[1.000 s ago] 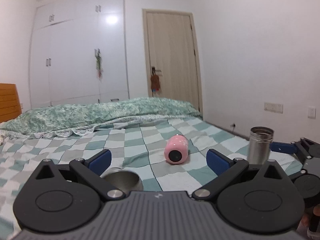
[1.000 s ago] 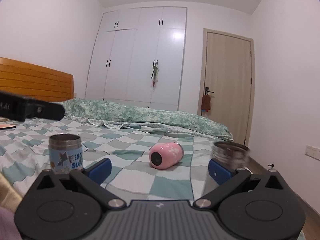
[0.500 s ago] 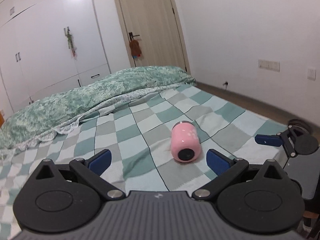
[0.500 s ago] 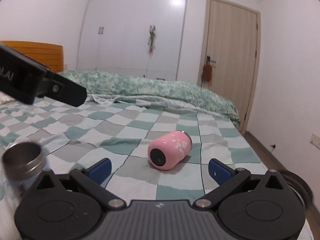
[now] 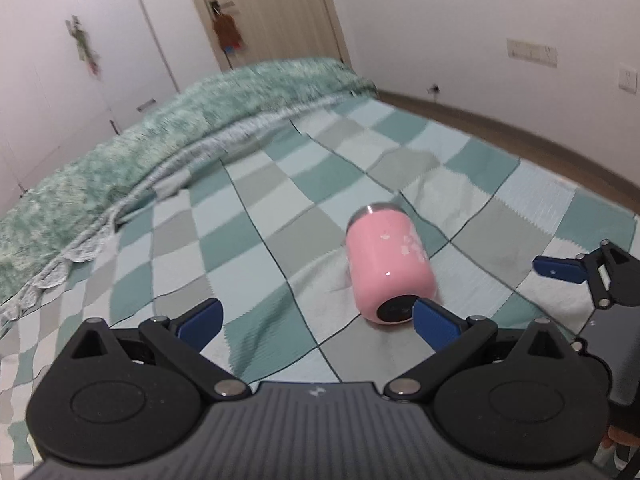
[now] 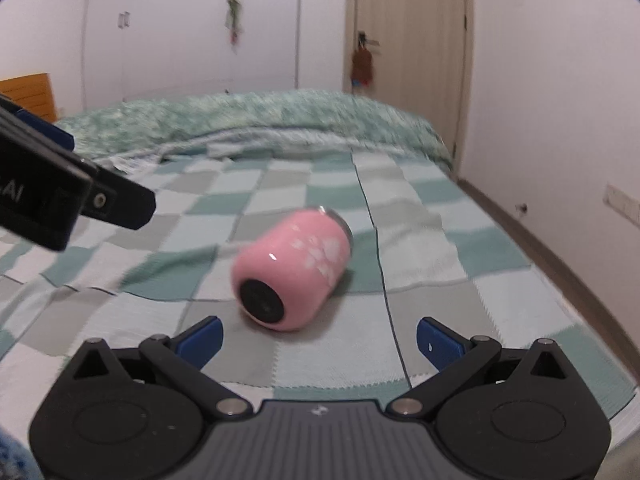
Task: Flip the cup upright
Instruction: 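Close the left tool around the pink tumbler's body, then lift the pink tumbler with the left tool toward the blue canister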
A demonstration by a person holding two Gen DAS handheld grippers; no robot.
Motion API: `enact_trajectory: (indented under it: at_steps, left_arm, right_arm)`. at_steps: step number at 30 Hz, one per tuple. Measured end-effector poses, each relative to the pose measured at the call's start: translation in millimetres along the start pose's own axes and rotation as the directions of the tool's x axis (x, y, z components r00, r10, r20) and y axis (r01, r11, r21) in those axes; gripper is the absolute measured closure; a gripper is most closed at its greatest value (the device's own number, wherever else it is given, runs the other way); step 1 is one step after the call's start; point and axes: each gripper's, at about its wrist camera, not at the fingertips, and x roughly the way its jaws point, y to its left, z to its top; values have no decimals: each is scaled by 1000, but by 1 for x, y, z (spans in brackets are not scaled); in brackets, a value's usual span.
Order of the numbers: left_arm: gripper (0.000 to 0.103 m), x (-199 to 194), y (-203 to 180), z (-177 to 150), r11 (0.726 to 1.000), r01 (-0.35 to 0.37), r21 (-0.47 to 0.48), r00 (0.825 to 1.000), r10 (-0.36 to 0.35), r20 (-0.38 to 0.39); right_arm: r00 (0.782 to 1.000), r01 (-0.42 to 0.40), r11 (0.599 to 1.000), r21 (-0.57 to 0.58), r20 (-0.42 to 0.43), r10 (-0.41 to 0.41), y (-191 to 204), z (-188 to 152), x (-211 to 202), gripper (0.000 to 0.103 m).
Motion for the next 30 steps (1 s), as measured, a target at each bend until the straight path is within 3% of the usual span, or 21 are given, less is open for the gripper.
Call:
enact_trajectory:
  at_steps: [8, 18, 25, 27, 30]
  left_arm:
    - [0, 68, -18, 29, 997, 69, 26, 993, -66, -99]
    - [0, 132, -39, 34, 989, 146, -14, 970, -146, -197]
    - [0, 175, -50, 28, 993, 118, -17, 949, -118, -294]
    - [15, 180, -44, 24, 988, 141, -59, 945, -153, -288]
    - [17, 177, -39, 19, 987, 147, -69, 952, -161, -262]
  right_arm:
    - [997, 57, 997, 53, -48, -54, -13, -4, 30, 0]
    - [995, 81, 993, 89, -64, -75, -21, -16, 54, 0]
    - [994, 99, 992, 77, -58, -94, -19, -21, 56, 0]
    - [995, 84, 993, 84, -67, -79, -21, -20, 58, 0]
    - [994, 43, 995, 92, -106, -33, -25, -19, 66, 0]
